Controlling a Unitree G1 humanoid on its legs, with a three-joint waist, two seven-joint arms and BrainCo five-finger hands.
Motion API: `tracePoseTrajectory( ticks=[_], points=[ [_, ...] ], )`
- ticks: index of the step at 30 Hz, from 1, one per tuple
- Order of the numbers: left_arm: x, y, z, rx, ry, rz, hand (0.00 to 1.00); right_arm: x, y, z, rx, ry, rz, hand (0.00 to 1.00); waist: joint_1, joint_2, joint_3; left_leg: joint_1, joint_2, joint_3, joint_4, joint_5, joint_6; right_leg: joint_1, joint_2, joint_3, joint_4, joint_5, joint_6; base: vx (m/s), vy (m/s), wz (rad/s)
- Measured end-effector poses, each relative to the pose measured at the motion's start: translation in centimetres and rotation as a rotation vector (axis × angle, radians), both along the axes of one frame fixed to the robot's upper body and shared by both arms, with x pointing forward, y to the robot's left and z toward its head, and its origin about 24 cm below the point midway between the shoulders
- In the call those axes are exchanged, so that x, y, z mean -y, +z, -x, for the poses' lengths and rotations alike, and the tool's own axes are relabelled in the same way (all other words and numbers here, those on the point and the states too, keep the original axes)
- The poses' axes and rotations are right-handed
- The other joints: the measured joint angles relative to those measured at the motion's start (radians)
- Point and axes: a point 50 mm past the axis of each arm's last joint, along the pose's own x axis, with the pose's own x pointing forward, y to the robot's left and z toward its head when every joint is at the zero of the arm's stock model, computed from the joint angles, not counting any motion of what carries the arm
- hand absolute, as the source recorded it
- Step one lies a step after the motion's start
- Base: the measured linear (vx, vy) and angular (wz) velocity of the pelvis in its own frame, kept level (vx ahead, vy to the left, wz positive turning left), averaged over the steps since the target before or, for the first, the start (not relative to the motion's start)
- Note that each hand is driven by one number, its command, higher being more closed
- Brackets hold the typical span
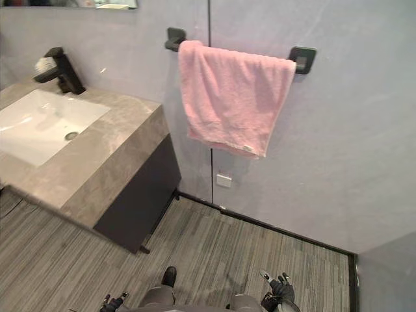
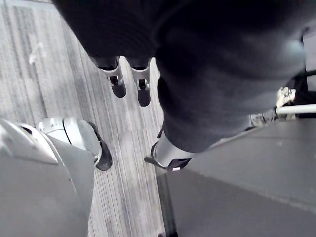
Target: Organize washtable
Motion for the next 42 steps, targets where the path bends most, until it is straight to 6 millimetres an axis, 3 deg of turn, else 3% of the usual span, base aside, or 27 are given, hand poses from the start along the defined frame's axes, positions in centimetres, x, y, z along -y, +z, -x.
tracePoseTrajectory(
  ticks=[2, 3, 5, 6, 7, 8, 9, 10, 12, 13, 14, 16, 18, 20, 22, 24, 25, 27, 29, 31, 33, 37, 42],
  points=[
    [-0.6, 0.3, -0.4, 0.023, 0.033, -0.021, 0.00, 0.1, -0.1, 0.4, -0.008, -0.040, -0.002, 0.00, 0.001, -0.027, 0.019, -0.066, -0.015, 0.088, 0.257, -0.013, -0.014, 0.003, -0.036, -0.040, -0.053, 0.046, -0.007, -0.15, -0.085, 0.80],
    [-0.7, 0.3, 0.0, 0.014, 0.057, -0.033, 0.00, 0.9, -0.1, 1.1, -0.021, -0.057, 0.016, 0.00, -0.001, -0.024, 0.020, -0.068, 0.010, 0.140, 0.418, -0.052, -0.023, 0.017, -0.040, -0.081, -0.091, 0.071, -0.005, -0.13, -0.106, 0.85],
    [-0.6, 0.4, 0.1, 0.017, 0.058, -0.034, 0.00, 1.4, -0.1, 2.0, -0.042, -0.070, 0.028, 0.00, -0.027, 0.007, 0.018, -0.027, 0.066, 0.201, 0.557, -0.114, -0.007, 0.040, -0.040, -0.153, -0.107, 0.078, -0.002, -0.06, 0.043, 1.19],
    [-0.3, 0.6, -0.6, 0.046, 0.055, -0.031, 0.00, 1.8, -0.2, 3.2, -0.068, -0.083, 0.038, 0.00, -0.030, 0.045, 0.005, 0.010, 0.135, 0.284, 0.603, -0.111, 0.009, 0.032, -0.042, -0.231, -0.070, 0.074, -0.006, -0.03, 0.092, 1.44],
    [-0.3, 0.9, -1.4, 0.074, 0.045, -0.036, 0.00, 2.1, -0.2, 3.3, -0.068, -0.087, 0.044, 0.00, -0.043, 0.056, 0.005, 0.001, 0.150, 0.346, 0.575, -0.112, 0.006, 0.025, -0.041, -0.267, -0.039, 0.064, -0.007, -0.06, 0.061, 1.76],
    [-0.4, 1.5, -2.6, 0.125, 0.023, -0.054, 0.00, 1.7, -0.3, 3.5, -0.076, -0.084, 0.026, 0.00, -0.066, 0.049, 0.010, 0.002, 0.144, 0.424, 0.507, -0.107, 0.011, -0.014, -0.052, -0.280, -0.019, 0.035, -0.007, -0.14, -0.076, 1.96],
    [-1.1, 1.9, -3.8, 0.156, 0.003, -0.083, 0.00, 0.9, -0.6, 4.0, -0.086, -0.095, 0.000, 0.00, -0.102, 0.022, -0.010, 0.076, 0.053, 0.371, 0.215, -0.086, -0.017, -0.013, 0.000, -0.247, -0.159, 0.064, -0.045, -0.20, -0.130, 2.93],
    [-1.6, 2.4, -5.5, 0.191, -0.002, -0.101, 0.00, 0.3, -0.6, 4.0, -0.066, -0.117, -0.018, 0.00, -0.134, 0.020, -0.022, 0.106, 0.088, 0.480, 0.246, -0.140, -0.005, 0.003, -0.015, -0.331, -0.213, 0.141, -0.034, -0.20, -0.119, 2.51],
    [-1.0, 2.8, -7.2, 0.230, -0.050, -0.096, 0.00, 0.8, -0.5, 3.6, -0.044, -0.159, -0.013, 0.00, -0.138, 0.034, -0.017, 0.190, 0.114, 0.587, 0.198, -0.124, -0.057, -0.027, -0.062, -0.409, -0.150, 0.142, -0.041, -0.12, 0.054, 2.03],
    [0.2, 3.0, -8.5, 0.257, -0.100, -0.077, 0.00, 1.6, -0.3, 3.6, -0.034, -0.194, 0.000, 0.00, -0.144, 0.047, -0.012, 0.256, 0.111, 0.622, 0.113, -0.072, -0.111, -0.042, -0.098, -0.477, -0.112, 0.141, -0.040, -0.11, 0.194, 2.00],
    [0.9, 3.3, -9.4, 0.278, -0.141, -0.068, 0.00, 2.2, -0.2, 3.3, -0.028, -0.209, 0.008, 0.00, -0.137, 0.074, -0.018, 0.302, 0.090, 0.616, 0.013, -0.048, -0.143, -0.059, -0.128, -0.513, -0.083, 0.140, -0.039, -0.12, 0.212, 1.70],
    [1.2, 3.8, -10.6, 0.309, -0.170, -0.071, 0.00, 2.4, -0.1, 2.2, -0.005, -0.234, 0.004, 0.00, -0.137, 0.083, -0.009, 0.299, 0.049, 0.624, -0.100, -0.048, -0.145, -0.089, -0.185, -0.556, -0.034, 0.140, -0.038, -0.16, 0.266, 1.17],
    [1.3, 4.0, -11.0, 0.314, -0.192, -0.082, 0.00, 2.2, 0.0, 1.5, 0.009, -0.244, 0.000, 0.00, -0.132, 0.068, -0.007, 0.296, -0.004, 0.616, -0.168, -0.038, -0.133, -0.101, -0.239, -0.575, -0.020, 0.158, -0.008, -0.18, 0.249, 0.77],
    [1.0, 3.8, -10.0, 0.294, -0.191, -0.094, 0.00, 1.5, 0.1, 0.8, 0.036, -0.246, -0.015, 0.00, -0.130, 0.056, 0.009, 0.295, -0.062, 0.614, -0.169, -0.032, -0.125, -0.083, -0.275, -0.561, -0.078, 0.218, 0.038, -0.14, 0.201, 0.16],
    [0.6, 3.7, -9.0, 0.277, -0.192, -0.111, 0.00, 1.3, 0.2, 0.6, 0.041, -0.247, -0.017, 0.00, -0.129, 0.061, 0.019, 0.286, -0.083, 0.616, -0.166, -0.033, -0.123, -0.076, -0.272, -0.538, -0.134, 0.276, 0.043, -0.15, 0.188, -0.07],
    [-0.3, 4.0, -8.8, 0.271, -0.226, -0.159, 0.00, 1.1, 0.3, 0.0, 0.050, -0.253, -0.018, 0.00, -0.128, 0.072, 0.048, 0.253, -0.101, 0.582, -0.133, -0.059, -0.060, -0.083, -0.256, -0.418, -0.175, 0.339, 0.034, -0.20, 0.186, 0.22],
    [-0.5, 4.1, -8.8, 0.267, -0.240, -0.173, 0.00, 1.0, 0.3, 0.0, 0.052, -0.253, -0.020, 0.00, -0.130, 0.072, 0.053, 0.244, -0.105, 0.566, -0.121, -0.062, -0.047, -0.088, -0.252, -0.354, -0.174, 0.344, 0.027, -0.14, 0.149, 0.64],
    [-1.0, 4.3, -8.9, 0.259, -0.270, -0.209, 0.00, 0.7, 0.3, 0.4, 0.051, -0.261, -0.027, 0.00, -0.131, 0.069, 0.066, 0.215, -0.113, 0.491, -0.069, -0.091, -0.013, -0.083, -0.216, -0.060, -0.164, 0.320, 0.035, -0.08, 0.099, 0.89],
    [-1.2, 4.3, -8.8, 0.259, -0.264, -0.215, 0.00, 0.3, 0.2, 0.5, 0.045, -0.257, -0.036, 0.00, -0.128, 0.058, 0.068, 0.207, -0.117, 0.449, -0.053, -0.085, -0.004, -0.078, -0.191, 0.027, -0.137, 0.270, 0.043, -0.01, -0.023, 0.73],
    [-1.6, 4.2, -8.0, 0.243, -0.245, -0.221, 0.00, -0.3, 0.4, -0.1, 0.064, -0.240, -0.047, 0.00, -0.127, 0.044, 0.062, 0.198, -0.123, 0.420, -0.039, -0.076, -0.006, -0.056, -0.170, 0.055, -0.161, 0.219, 0.051, 0.00, -0.099, 0.47],
    [-1.4, 4.1, -7.7, 0.235, -0.240, -0.215, 0.00, -0.7, 0.8, -1.1, 0.099, -0.207, -0.048, 0.00, -0.126, 0.028, 0.068, 0.193, -0.139, 0.393, -0.036, -0.061, -0.018, -0.002, -0.163, 0.090, -0.224, 0.175, 0.098, 0.02, -0.126, 0.38],
    [0.1, 3.6, -7.2, 0.220, -0.195, -0.179, 0.00, -0.8, 0.8, -1.3, 0.097, -0.170, -0.034, 0.00, -0.123, 0.021, 0.070, 0.233, -0.085, 0.385, -0.065, -0.043, -0.046, 0.025, -0.109, 0.082, -0.221, 0.178, 0.107, 0.00, -0.152, 0.00],
    [1.2, 3.5, -7.5, 0.230, -0.180, -0.157, 0.00, -0.5, 0.8, -0.9, 0.077, -0.115, -0.001, 0.00, -0.126, 0.009, 0.066, 0.238, -0.074, 0.362, -0.106, -0.012, -0.057, 0.025, -0.096, 0.057, -0.223, 0.177, 0.108, -0.02, -0.084, 0.10]
  ],
)
